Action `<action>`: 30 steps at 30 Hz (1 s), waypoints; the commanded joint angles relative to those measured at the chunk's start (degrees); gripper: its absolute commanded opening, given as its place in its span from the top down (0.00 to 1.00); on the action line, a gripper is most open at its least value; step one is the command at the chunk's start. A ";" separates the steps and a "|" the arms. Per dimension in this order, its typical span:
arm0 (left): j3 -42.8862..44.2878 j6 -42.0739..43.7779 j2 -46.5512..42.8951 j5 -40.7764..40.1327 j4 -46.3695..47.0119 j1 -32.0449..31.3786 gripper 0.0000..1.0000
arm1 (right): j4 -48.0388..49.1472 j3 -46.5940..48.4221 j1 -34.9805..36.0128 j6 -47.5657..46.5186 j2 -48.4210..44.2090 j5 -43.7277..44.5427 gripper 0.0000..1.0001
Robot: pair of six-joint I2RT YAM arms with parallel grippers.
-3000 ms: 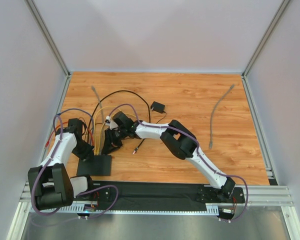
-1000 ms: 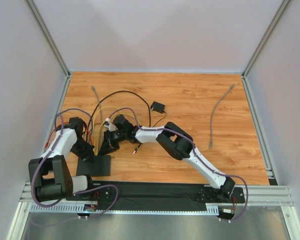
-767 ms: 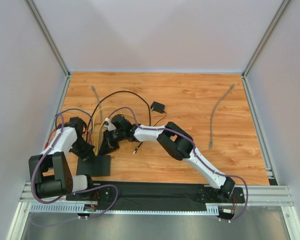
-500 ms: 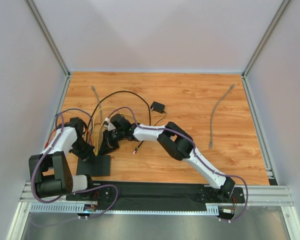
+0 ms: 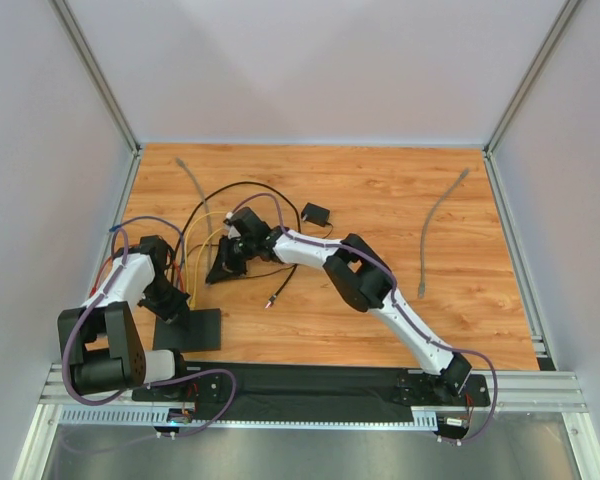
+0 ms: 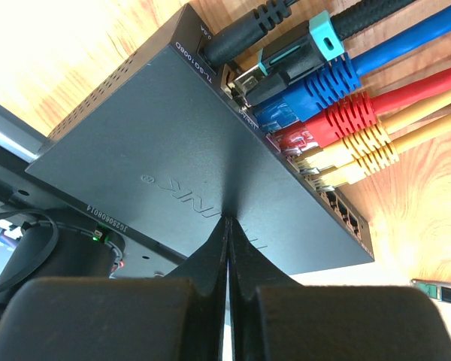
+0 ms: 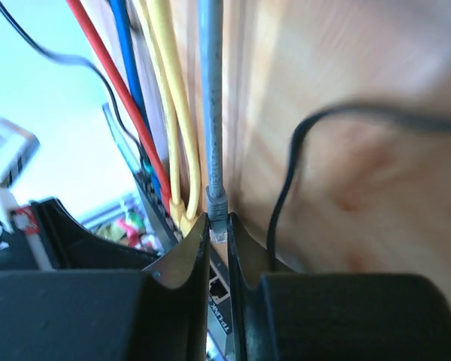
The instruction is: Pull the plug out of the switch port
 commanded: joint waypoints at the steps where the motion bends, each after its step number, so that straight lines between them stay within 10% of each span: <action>1: -2.70 0.03 1.62 -2.59 3.64 0.19 1.00 | -6.06 3.72 -0.46 -4.74 0.71 4.03 1.00; 11: -2.61 -0.06 -1.54 -3.03 3.56 0.28 1.00 | -22.29 1.28 -0.28 -17.56 -10.07 0.97 1.00; 22: -2.52 -0.15 -6.20 -3.64 3.38 0.28 1.00 | -38.66 -7.53 -2.30 -32.00 -32.14 -21.44 1.00; 25: -2.61 -0.06 -5.94 -3.47 3.91 0.28 1.00 | -30.70 -10.16 -2.74 -21.74 -40.56 -29.70 1.00; 30: -2.70 0.20 -6.12 -3.20 4.35 0.37 1.00 | 11.22 -17.46 -3.62 14.79 -49.99 -32.37 1.00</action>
